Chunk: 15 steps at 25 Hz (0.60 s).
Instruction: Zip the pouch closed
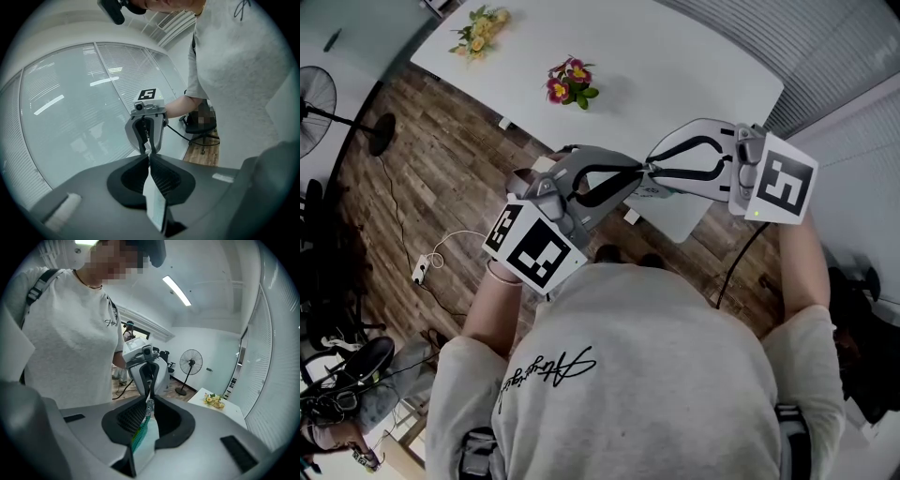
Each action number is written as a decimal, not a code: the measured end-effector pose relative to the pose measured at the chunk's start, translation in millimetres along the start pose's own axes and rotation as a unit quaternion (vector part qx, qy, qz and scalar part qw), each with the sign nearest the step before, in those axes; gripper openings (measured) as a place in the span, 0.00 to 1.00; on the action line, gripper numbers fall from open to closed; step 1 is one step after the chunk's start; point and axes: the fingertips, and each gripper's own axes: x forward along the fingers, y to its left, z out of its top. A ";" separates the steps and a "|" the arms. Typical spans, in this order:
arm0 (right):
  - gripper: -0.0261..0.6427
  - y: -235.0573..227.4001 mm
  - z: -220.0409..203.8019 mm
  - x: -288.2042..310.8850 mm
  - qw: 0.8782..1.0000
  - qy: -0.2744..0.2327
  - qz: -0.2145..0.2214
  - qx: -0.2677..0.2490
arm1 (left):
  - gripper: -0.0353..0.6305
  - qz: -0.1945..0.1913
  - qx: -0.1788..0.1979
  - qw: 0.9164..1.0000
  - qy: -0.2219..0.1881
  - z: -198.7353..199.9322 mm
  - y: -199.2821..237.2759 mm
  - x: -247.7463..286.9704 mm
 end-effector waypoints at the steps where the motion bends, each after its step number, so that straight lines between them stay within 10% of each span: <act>1: 0.12 0.0 0.6 -0.4 1.000 -0.008 -0.002 0.001 | 0.07 0.000 0.000 1.000 -0.001 -0.1 -0.4 0.1; 15: 0.09 -12.8 -5.4 -18.0 0.976 -0.129 -0.115 0.133 | 0.07 0.031 -0.014 0.999 0.005 -3.2 2.4 3.9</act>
